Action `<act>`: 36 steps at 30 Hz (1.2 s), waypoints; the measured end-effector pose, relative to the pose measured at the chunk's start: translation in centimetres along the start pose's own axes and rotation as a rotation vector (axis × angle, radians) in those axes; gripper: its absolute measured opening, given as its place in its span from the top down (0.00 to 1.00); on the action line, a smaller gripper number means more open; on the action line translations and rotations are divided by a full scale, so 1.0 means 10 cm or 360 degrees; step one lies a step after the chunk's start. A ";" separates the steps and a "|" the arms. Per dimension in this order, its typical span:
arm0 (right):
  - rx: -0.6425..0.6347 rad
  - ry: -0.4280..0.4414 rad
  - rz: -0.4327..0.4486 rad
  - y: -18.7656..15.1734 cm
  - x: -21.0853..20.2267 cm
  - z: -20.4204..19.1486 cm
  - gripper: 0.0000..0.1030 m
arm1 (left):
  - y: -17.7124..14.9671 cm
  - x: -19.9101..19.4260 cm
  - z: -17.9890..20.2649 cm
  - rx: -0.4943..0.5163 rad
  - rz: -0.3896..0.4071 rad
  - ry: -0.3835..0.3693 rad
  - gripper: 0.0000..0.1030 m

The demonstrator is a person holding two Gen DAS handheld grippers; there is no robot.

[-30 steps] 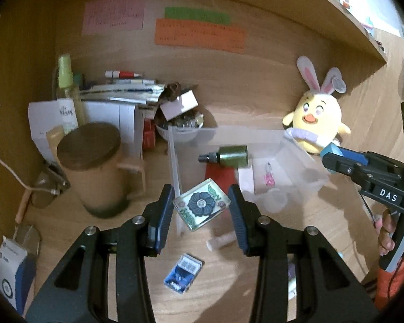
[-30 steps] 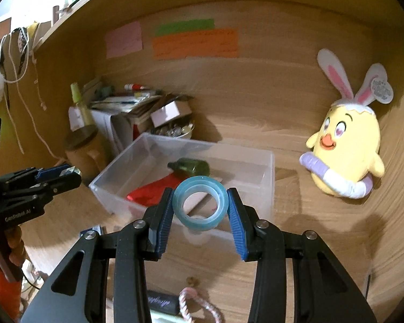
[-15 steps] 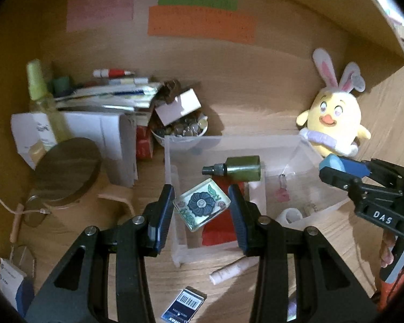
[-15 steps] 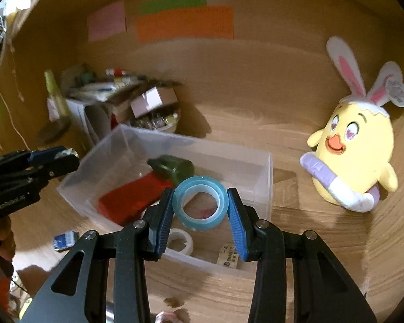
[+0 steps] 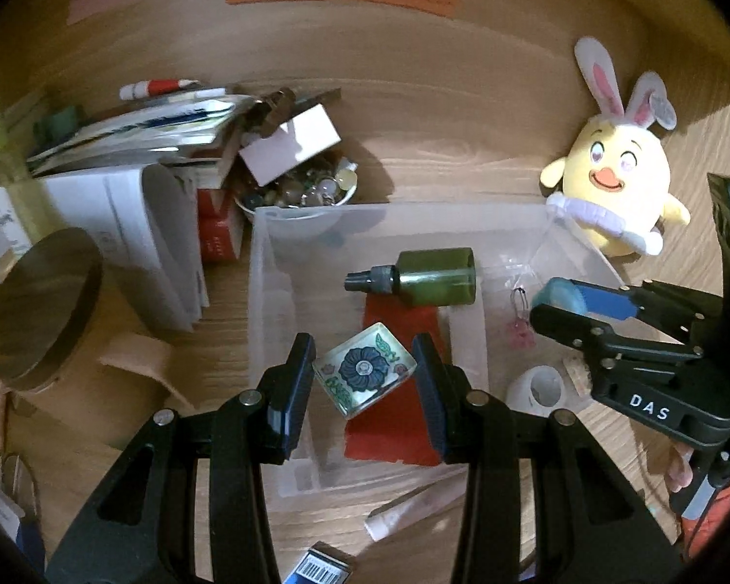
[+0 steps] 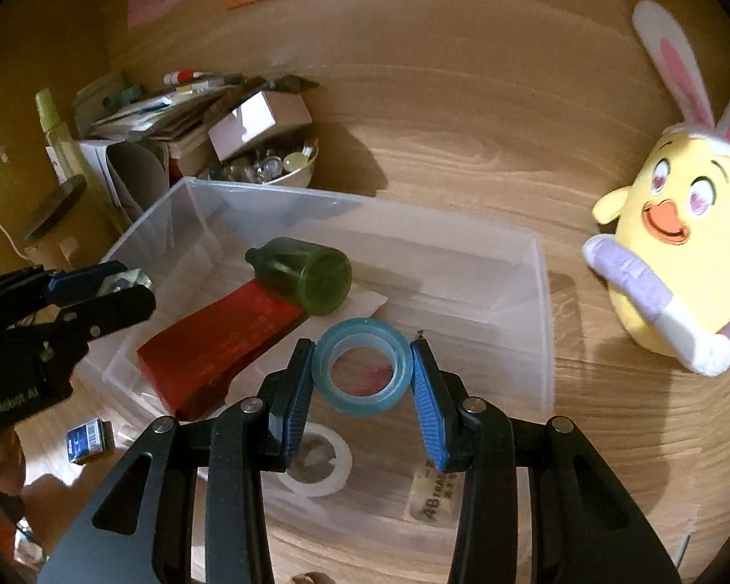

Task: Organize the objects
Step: 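Drop the tape roll into the clear box with the right tool while the left tool drops the card packet, then grasp the braided bracelet with the right tool while the left tool grasps the blue card packet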

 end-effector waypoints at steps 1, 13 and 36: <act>0.0001 0.0001 -0.0003 0.00 0.01 -0.01 0.65 | 0.00 0.02 0.01 0.0010 -0.0004 0.0004 0.60; -0.0014 0.0022 -0.0037 0.01 0.13 -0.14 0.65 | 0.04 0.16 0.09 0.0076 -0.0041 0.0005 0.60; -0.0017 0.0026 0.0235 -0.25 -0.89 -0.07 0.39 | -0.07 -0.53 0.15 0.0163 0.0146 -0.0008 0.22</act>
Point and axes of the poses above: each gripper's, at about its wrist camera, not at the fingertips, and x roughly the way its jaws point, z to its right, y to its top, the point moved 3 cm from there along x, roughly the way its jaws point, and after that the axes turned 3 degrees about -y, right-handed, at the moved point
